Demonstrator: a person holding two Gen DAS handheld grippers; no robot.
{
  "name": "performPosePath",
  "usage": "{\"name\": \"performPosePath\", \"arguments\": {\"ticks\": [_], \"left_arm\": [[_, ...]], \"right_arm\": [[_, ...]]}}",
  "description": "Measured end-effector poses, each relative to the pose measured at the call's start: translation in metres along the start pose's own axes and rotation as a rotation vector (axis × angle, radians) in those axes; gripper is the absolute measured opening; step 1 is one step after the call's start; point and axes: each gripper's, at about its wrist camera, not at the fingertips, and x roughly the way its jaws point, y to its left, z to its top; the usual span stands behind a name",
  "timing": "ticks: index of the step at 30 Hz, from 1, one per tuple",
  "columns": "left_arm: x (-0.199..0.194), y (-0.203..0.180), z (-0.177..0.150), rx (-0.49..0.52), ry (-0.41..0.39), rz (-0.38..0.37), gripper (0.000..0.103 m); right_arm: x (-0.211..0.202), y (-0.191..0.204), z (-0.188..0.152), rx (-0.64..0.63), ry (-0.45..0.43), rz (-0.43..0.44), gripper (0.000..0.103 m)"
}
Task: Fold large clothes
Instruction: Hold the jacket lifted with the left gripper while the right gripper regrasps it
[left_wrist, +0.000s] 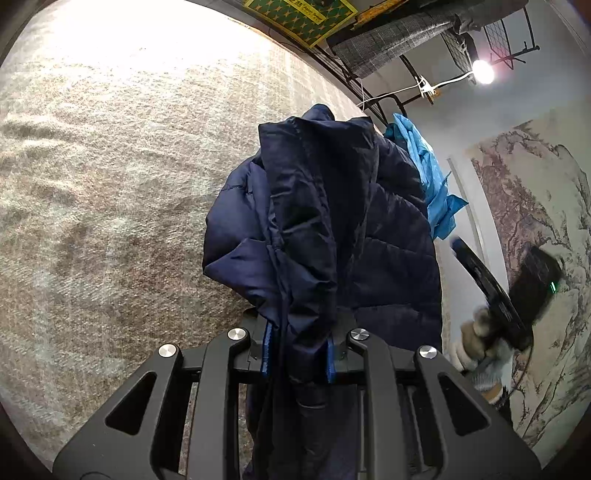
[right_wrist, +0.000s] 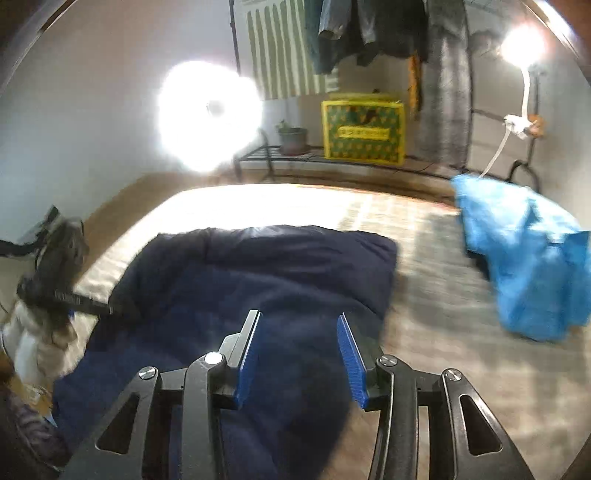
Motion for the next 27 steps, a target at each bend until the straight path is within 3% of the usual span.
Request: {"name": "performPosePath", "arguments": {"ticks": [4,7,11,13,14,15,16,17,22,27], "left_arm": [[0.006,-0.003,-0.003,0.008,-0.001,0.005,0.022],[0.006,-0.001,-0.002,0.012,-0.001,0.011,0.025],[0.002,0.001,-0.001,-0.007,-0.011,0.014,0.03],[-0.003,0.0,-0.002,-0.004,-0.018,0.02,0.035],[-0.005,-0.001,-0.003,0.0,-0.022,0.022,0.042],[-0.007,-0.001,-0.004,-0.006,-0.022,0.023,0.055],[-0.007,0.0,-0.004,-0.018,-0.019,0.016,0.059],[-0.007,0.002,-0.004,-0.028,-0.017,0.015,0.063],[0.01,0.017,-0.002,-0.107,0.032,-0.017,0.063],[0.016,0.029,0.001,-0.151,0.029,-0.089,0.063]], "right_arm": [[0.062,-0.016,0.01,0.021,0.08,-0.024,0.041],[0.086,-0.026,-0.013,0.048,0.153,-0.024,0.038],[0.075,-0.018,-0.011,0.012,0.158,-0.066,0.038],[0.054,-0.023,-0.011,0.051,0.13,-0.055,0.045],[0.042,-0.027,-0.015,0.075,0.114,-0.038,0.051],[0.027,-0.034,-0.021,0.113,0.099,-0.002,0.063],[0.02,-0.041,-0.026,0.138,0.098,0.025,0.07],[0.012,-0.048,-0.033,0.166,0.102,0.049,0.07],[-0.008,-0.076,-0.078,0.358,0.143,0.144,0.07],[0.005,-0.09,-0.109,0.517,0.162,0.28,0.072]]}}
